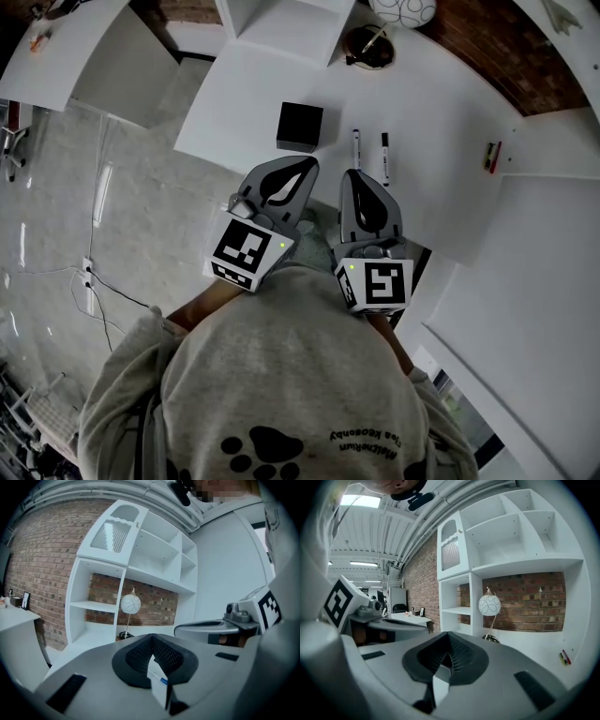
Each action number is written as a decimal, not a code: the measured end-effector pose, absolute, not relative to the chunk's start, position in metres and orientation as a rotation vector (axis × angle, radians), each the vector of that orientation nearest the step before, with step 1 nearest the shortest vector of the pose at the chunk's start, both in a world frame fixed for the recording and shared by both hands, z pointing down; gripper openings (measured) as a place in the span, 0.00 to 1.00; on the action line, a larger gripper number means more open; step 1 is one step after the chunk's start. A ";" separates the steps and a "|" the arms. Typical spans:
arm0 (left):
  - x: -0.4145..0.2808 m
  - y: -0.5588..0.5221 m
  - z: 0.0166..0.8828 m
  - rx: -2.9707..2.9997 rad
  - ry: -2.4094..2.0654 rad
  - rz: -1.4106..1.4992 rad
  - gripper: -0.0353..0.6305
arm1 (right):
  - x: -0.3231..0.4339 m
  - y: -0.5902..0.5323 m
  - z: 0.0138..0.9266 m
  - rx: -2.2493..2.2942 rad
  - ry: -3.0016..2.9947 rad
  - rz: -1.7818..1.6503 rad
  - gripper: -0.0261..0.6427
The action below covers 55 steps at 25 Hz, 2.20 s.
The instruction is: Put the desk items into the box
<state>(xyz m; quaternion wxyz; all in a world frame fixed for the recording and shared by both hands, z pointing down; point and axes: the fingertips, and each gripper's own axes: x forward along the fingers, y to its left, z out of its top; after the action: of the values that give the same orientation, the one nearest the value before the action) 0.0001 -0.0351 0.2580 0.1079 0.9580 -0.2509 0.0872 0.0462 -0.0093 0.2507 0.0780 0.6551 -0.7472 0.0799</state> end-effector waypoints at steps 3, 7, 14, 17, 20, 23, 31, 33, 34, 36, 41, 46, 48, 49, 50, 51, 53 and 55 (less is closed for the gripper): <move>0.010 -0.038 0.256 2.841 -0.741 0.251 0.06 | 0.055 -0.016 0.253 1.931 -2.233 0.237 0.06; 0.023 -0.040 0.263 2.854 -0.750 0.263 0.06 | 0.064 -0.021 0.262 1.877 -2.239 0.229 0.06; 0.038 -0.046 0.296 2.811 -0.744 0.309 0.06 | 0.078 -0.028 0.286 1.839 -2.236 0.253 0.06; 0.043 -0.048 0.308 2.807 -0.742 0.337 0.06 | 0.083 -0.031 0.296 1.826 -2.240 0.280 0.06; 0.051 -0.049 0.317 2.812 -0.732 0.353 0.06 | 0.087 -0.035 0.301 1.808 -2.229 0.255 0.06; 0.057 -0.052 0.328 2.809 -0.724 0.368 0.06 | 0.094 -0.040 0.308 1.801 -2.225 0.249 0.06; 0.069 -0.050 0.359 2.793 -0.697 0.432 0.06 | 0.113 -0.044 0.341 1.793 -2.213 0.320 0.06; 0.072 -0.050 0.365 2.787 -0.691 0.443 0.06 | 0.116 -0.045 0.349 1.790 -2.209 0.335 0.06; 0.074 -0.050 0.368 2.783 -0.688 0.444 0.06 | 0.118 -0.046 0.352 1.788 -2.207 0.341 0.06; 0.078 -0.051 0.373 2.775 -0.682 0.443 0.06 | 0.121 -0.048 0.357 1.785 -2.207 0.356 0.06; 0.085 -0.052 0.387 2.758 -0.673 0.459 0.06 | 0.127 -0.051 0.377 1.778 -2.193 0.419 0.06; 0.095 -0.055 0.402 2.739 -0.654 0.468 0.06 | 0.133 -0.057 0.400 1.748 -2.162 0.457 0.06; 0.098 -0.056 0.407 2.731 -0.655 0.472 0.06 | 0.135 -0.059 0.408 1.733 -2.145 0.466 0.06; 0.099 -0.057 0.409 2.727 -0.657 0.476 0.06 | 0.137 -0.059 0.412 1.734 -2.135 0.471 0.06; 0.101 -0.057 0.411 2.724 -0.660 0.481 0.06 | 0.139 -0.060 0.415 1.735 -2.126 0.475 0.06; 0.102 -0.058 0.414 2.721 -0.663 0.485 0.06 | 0.141 -0.061 0.418 1.735 -2.120 0.476 0.06; 0.105 -0.060 0.420 2.710 -0.670 0.493 0.06 | 0.144 -0.064 0.424 1.733 -2.115 0.481 0.06; 0.106 -0.062 0.428 2.690 -0.677 0.499 0.06 | 0.147 -0.067 0.429 1.725 -2.111 0.497 0.06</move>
<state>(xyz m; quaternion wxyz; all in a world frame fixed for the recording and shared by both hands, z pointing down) 0.1062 -0.0621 0.4276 0.1608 0.9421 -0.2369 0.1746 0.1470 -0.0674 0.4295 0.1843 0.6119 -0.7487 0.1765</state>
